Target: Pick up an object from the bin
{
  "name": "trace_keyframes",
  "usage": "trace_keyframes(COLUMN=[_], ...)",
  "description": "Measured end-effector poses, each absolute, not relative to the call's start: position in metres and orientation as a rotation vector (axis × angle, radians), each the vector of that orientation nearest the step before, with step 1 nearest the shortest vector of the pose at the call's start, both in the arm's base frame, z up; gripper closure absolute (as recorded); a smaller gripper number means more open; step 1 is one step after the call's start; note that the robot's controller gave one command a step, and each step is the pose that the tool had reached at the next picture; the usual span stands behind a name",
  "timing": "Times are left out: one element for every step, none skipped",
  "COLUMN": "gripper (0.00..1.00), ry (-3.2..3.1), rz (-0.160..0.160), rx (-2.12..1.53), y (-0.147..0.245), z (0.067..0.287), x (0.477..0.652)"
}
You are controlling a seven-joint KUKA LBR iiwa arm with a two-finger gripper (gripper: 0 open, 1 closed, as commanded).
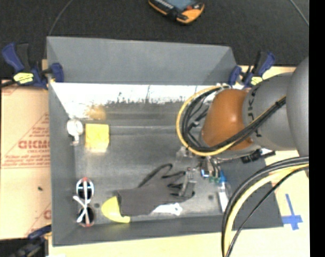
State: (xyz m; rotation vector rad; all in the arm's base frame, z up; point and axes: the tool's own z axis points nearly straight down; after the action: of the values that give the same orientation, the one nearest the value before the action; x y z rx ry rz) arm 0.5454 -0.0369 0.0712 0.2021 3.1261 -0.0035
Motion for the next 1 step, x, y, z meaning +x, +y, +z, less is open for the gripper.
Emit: trace_keyframes(gripper=[1.0], ry=[3.09], rz=[0.002], rx=[0.552], y=[-0.0353], z=[0.0711], x=[0.5331])
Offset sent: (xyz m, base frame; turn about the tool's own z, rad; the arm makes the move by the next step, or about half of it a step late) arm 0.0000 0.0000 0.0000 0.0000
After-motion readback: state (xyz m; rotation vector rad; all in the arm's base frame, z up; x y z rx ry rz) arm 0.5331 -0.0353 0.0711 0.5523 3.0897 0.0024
